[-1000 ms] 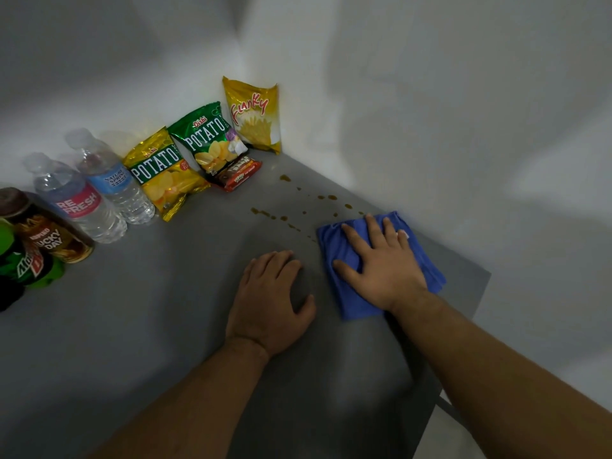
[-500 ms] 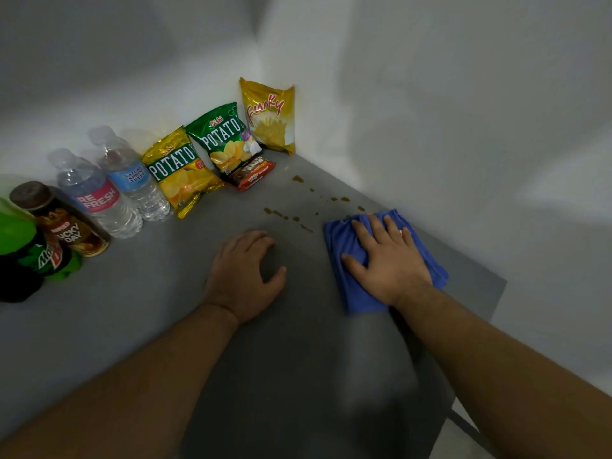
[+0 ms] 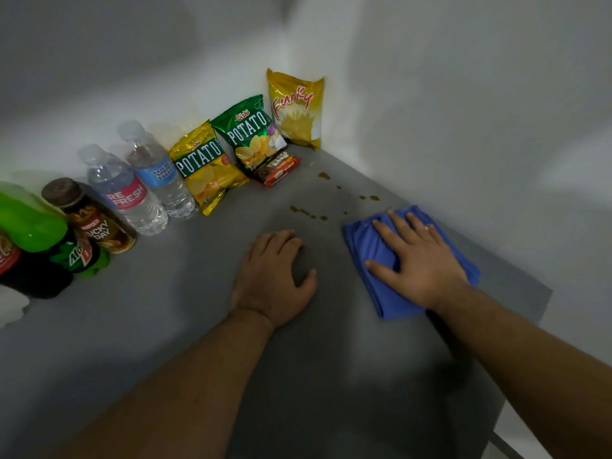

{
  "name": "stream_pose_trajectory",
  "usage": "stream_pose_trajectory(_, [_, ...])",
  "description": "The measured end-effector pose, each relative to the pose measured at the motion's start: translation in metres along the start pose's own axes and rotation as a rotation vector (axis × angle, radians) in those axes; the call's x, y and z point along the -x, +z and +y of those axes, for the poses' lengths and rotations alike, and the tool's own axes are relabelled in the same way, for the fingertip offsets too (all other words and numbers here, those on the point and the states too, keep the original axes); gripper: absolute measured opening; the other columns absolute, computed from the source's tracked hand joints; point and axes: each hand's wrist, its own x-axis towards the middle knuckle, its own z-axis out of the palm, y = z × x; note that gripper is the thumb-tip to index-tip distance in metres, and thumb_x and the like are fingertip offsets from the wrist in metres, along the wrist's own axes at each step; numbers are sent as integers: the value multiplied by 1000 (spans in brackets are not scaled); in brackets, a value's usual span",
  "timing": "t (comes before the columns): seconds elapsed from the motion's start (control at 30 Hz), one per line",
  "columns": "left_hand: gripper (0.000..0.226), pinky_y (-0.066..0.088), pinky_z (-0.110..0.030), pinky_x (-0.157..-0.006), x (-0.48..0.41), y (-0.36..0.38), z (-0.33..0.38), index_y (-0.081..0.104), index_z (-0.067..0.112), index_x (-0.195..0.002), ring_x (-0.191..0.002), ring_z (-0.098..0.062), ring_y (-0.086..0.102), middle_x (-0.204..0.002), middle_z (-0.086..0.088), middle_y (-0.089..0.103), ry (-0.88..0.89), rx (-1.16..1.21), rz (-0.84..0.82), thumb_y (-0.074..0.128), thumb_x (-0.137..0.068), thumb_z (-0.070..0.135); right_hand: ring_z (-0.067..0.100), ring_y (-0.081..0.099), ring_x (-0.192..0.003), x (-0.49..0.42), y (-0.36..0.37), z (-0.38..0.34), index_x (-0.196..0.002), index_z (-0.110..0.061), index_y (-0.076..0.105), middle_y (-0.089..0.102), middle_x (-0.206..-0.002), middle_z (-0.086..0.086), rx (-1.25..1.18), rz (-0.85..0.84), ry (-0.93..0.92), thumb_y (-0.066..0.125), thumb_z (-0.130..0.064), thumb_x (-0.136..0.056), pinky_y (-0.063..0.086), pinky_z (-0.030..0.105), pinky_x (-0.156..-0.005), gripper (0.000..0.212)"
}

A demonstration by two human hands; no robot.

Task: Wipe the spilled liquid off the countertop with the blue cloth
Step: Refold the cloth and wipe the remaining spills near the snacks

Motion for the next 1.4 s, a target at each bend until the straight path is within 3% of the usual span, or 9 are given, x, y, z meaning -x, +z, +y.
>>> stream_pose_trajectory(0.23, [60, 36, -45, -118, -2, 0, 3, 57, 21, -136, -139, -24, 43, -148, -1, 50, 5, -52, -10, 54, -87, 56, 39, 4, -158, -60, -3, -35, -164, -34, 8, 8, -173, 7, 16, -13, 84, 12, -85, -86, 5, 58, -126, 94])
stream_pose_trajectory(0.37, [59, 38, -46, -117, -1, 1, 2, 58, 21, -135, -138, -24, 44, -147, -2, 51, 1, -42, -1, 54, -87, 55, 35, 3, -159, -47, 1, -47, -165, -26, 10, 7, -173, 6, 10, -20, -58, 16, -78, -92, 4, 54, -128, 90])
stream_pose_trajectory(0.5, [61, 39, -49, -116, -1, 1, 2, 56, 22, -136, -138, -24, 43, -148, -1, 50, -1, -40, -14, 51, -87, 57, 26, 8, -159, -31, 0, -20, -164, -31, 14, 14, -173, 1, -1, -21, -185, 23, -80, -92, 7, 49, -129, 88])
stream_pose_trajectory(0.73, [61, 38, -50, -115, -2, 3, 1, 56, 22, -136, -137, -24, 43, -147, 0, 50, -4, -55, -3, 52, -86, 57, 35, 8, -158, -87, -9, -29, -163, -37, 14, 13, -173, 4, -16, -24, -12, 18, -88, -80, 7, 57, -127, 98])
stream_pose_trajectory(0.93, [63, 37, -47, -117, -4, 1, 0, 53, 25, -138, -138, -22, 42, -147, 2, 49, -2, -38, -23, 48, -86, 60, 35, 2, -159, -90, 1, -77, -163, -39, 9, 8, -174, 1, 22, -38, -47, 15, -88, -81, 1, 57, -127, 96])
stream_pose_trajectory(1.07, [62, 40, -42, -117, -7, -9, -3, 59, 19, -135, -135, -22, 49, -145, -2, 55, -44, 117, 5, 52, -85, 56, 31, 9, -159, -67, 2, -61, -164, -31, 15, 16, -172, 1, -8, -5, -167, 22, -80, -91, 8, 53, -128, 88])
stream_pose_trajectory(1.17, [58, 42, -37, -109, -15, -24, -26, 61, 18, -132, -130, -22, 54, -142, -3, 58, -73, 123, 80, 59, -86, 54, 29, 12, -158, -72, 0, -46, -164, -30, 18, 18, -172, 1, -11, -3, -180, 20, -77, -92, 10, 51, -128, 85])
stream_pose_trajectory(1.4, [65, 43, -51, -113, -19, -23, -58, 56, 23, -135, -136, -25, 46, -145, -2, 53, -91, -65, 25, 49, -85, 64, 36, 9, -158, -124, -4, -61, -164, -33, 14, 13, -173, 6, 12, -14, -43, 20, -79, -87, 7, 58, -126, 90])
